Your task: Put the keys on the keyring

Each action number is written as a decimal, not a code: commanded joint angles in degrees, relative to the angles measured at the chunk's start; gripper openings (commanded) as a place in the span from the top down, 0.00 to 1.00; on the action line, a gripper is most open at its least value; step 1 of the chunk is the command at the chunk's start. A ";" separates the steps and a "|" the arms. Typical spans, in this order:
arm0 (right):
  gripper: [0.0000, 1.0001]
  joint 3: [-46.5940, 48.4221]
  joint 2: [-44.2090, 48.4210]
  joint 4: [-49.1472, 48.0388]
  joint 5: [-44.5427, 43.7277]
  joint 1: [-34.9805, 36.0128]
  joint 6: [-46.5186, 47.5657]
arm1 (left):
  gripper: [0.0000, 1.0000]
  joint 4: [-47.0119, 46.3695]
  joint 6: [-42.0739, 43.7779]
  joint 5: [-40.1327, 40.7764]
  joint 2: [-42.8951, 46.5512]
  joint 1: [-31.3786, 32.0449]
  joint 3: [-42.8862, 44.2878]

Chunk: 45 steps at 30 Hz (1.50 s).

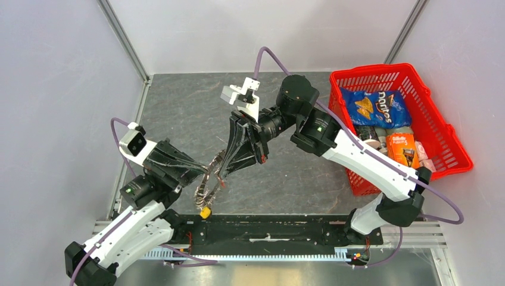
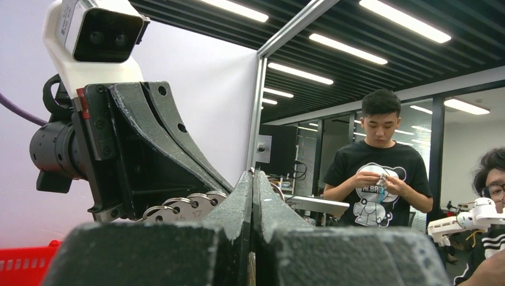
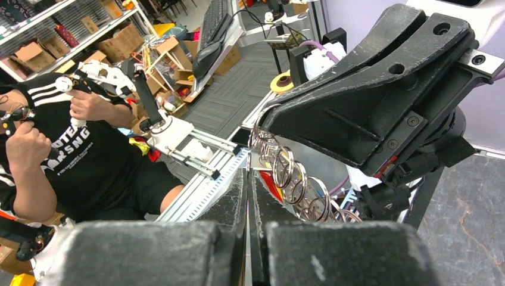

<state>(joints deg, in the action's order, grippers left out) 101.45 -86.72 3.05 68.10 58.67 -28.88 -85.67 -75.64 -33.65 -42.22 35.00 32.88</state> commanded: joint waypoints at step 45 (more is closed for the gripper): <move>1.00 0.88 -1.15 -11.32 2.50 0.48 -9.92 | 0.98 -3.45 -0.13 0.26 0.38 0.24 1.49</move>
<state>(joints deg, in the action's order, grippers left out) 103.07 -90.04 -5.76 69.21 58.78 -37.95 -85.84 -75.64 -34.70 -42.06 35.11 33.06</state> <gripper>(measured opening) 0.007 0.023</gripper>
